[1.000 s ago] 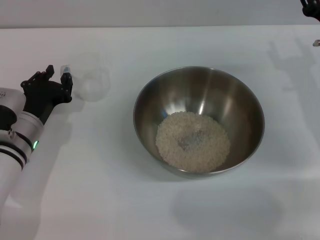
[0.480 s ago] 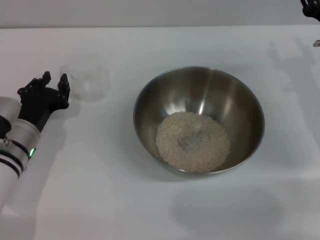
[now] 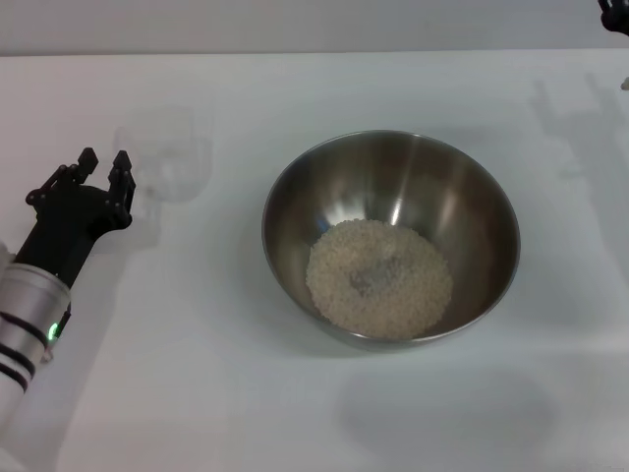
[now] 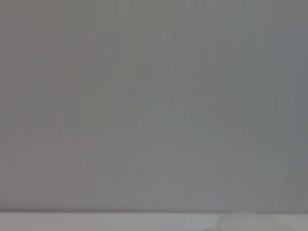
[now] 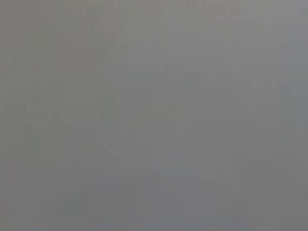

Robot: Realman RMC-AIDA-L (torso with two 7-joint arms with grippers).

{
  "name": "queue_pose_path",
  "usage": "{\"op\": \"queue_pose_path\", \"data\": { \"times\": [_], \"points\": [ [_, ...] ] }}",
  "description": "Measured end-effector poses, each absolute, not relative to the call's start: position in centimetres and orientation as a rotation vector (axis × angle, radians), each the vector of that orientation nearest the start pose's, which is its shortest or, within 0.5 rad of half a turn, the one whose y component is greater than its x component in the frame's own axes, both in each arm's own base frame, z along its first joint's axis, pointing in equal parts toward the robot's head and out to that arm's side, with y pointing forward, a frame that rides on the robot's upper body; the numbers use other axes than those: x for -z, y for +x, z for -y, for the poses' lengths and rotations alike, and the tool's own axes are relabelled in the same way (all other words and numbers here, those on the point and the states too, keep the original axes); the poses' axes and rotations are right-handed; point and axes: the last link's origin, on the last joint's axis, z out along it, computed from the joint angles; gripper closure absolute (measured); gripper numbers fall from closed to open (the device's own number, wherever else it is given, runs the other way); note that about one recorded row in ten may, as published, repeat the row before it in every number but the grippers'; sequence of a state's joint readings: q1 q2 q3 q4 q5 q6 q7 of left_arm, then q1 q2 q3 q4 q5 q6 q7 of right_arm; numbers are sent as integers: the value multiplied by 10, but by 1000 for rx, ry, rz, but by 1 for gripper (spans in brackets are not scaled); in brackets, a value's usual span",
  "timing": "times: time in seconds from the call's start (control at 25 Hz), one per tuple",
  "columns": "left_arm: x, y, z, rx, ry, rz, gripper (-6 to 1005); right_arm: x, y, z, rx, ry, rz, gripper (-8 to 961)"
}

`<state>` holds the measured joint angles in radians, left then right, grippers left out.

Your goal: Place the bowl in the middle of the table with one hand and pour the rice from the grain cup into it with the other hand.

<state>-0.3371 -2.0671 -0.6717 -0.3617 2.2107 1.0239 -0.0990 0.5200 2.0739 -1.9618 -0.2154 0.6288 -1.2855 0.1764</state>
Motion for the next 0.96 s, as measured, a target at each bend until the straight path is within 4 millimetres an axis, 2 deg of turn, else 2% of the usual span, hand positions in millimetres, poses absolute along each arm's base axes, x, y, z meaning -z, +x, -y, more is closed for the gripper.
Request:
{"op": "queue_pose_path", "data": {
  "times": [0.32, 0.6, 0.96],
  "points": [
    [39, -307, -284, 876, -1611, 577, 495, -19, 285, -364, -912, -1460, -411, 211],
    [30, -300, -280, 944, -1566, 514, 270, -13, 290, -365, -877, -1481, -448, 210],
    [27, -301, -280, 946, -1550, 510, 148, -7, 288, -369, -893, -1527, -502, 211]
  ]
}}
